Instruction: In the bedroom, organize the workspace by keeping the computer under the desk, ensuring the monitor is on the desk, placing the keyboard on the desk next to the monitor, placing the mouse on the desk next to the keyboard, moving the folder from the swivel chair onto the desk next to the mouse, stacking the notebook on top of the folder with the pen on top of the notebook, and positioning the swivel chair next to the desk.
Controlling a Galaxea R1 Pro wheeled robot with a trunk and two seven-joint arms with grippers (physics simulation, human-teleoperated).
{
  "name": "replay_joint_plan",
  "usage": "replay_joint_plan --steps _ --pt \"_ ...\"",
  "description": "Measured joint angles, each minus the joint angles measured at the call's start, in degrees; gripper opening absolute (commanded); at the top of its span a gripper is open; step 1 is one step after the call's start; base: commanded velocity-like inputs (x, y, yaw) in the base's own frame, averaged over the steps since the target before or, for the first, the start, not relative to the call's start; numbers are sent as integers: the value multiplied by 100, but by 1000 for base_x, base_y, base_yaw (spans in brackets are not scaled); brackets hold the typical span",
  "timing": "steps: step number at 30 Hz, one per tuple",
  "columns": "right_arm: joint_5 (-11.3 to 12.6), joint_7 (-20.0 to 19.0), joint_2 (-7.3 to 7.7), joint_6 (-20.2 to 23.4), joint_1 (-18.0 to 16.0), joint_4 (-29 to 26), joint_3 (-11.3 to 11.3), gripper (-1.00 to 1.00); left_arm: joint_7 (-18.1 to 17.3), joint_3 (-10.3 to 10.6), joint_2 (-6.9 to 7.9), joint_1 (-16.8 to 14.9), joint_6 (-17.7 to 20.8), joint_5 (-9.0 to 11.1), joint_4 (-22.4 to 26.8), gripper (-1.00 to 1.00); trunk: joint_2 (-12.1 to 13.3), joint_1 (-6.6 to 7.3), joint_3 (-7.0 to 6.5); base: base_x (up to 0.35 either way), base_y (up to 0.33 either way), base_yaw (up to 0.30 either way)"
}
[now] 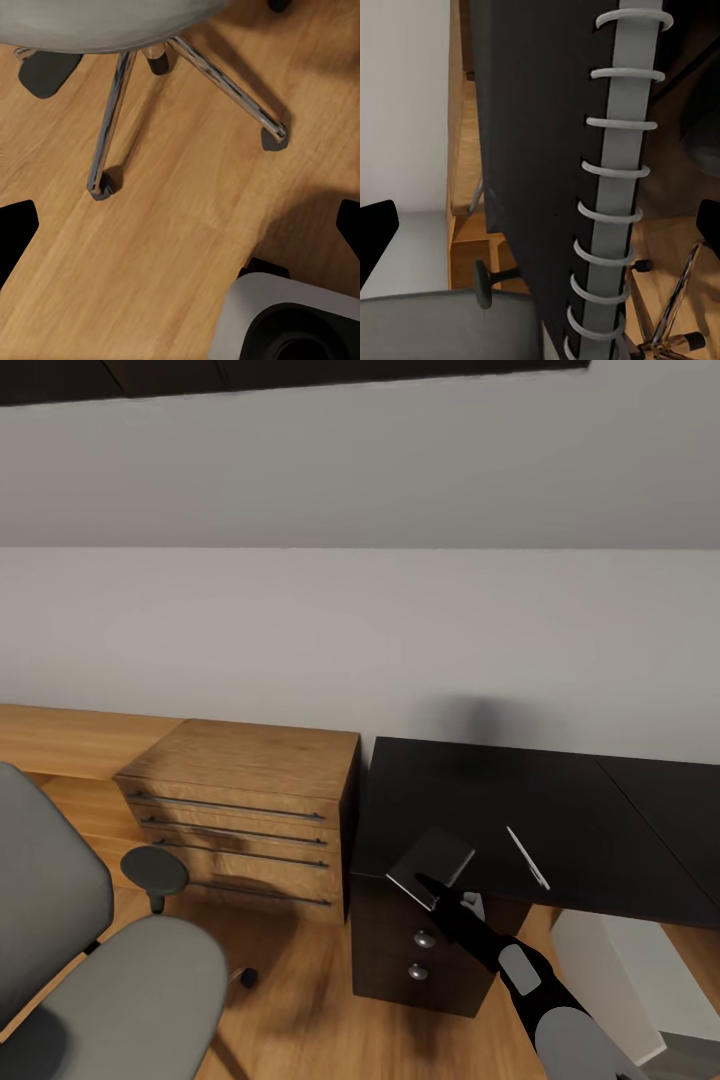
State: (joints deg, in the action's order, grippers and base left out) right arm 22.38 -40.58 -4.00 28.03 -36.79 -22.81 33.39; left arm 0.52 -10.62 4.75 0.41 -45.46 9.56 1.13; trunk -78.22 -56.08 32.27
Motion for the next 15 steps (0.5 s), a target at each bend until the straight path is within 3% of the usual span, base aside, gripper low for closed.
replay_joint_plan --steps 5,6,15 --pt "-2 13 0 0 0 0 0 100 3 -1 0 0 0 4 0 100 0 0 0 4 3 0" --pt "-6 15 0 0 0 0 0 -100 4 -1 0 0 0 5 0 100 0 0 0 1 1 0" --pt "52 5 0 25 -1 -5 12 -100 4 -9 54 0 0 5 0 100 0 0 0 0 0 0"
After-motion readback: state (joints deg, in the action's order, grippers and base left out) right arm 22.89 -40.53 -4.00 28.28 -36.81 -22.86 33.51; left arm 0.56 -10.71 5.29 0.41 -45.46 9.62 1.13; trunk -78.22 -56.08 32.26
